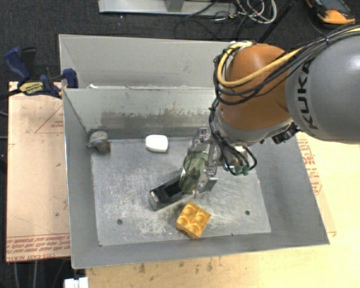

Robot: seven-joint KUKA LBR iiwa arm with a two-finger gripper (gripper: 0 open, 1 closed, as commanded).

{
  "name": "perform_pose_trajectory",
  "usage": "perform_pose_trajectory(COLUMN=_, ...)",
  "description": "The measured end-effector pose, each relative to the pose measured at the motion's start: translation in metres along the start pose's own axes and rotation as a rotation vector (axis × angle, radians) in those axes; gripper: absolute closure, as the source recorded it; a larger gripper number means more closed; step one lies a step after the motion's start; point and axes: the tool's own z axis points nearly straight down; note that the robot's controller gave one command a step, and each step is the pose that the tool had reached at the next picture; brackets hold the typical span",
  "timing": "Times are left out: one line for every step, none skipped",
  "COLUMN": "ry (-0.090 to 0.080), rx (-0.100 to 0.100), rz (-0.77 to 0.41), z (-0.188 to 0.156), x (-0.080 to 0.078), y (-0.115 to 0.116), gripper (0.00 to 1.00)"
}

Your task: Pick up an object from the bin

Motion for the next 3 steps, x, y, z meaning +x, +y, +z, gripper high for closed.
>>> perform_pose_trajectory(ry=-0.008, rx=-0.001, rz=0.002, z=-0.005, x=-0.002, y=0.0, gripper=0.0)
perform_pose_trajectory(ry=-0.016, rx=-0.01, rz=-0.123, z=0.04, x=-0.01, y=0.01, gripper=0.0)
perform_pose_trajectory(ry=-0.027, rx=-0.001, rz=-0.152, z=0.105, x=-0.019, y=0.01, gripper=0.0)
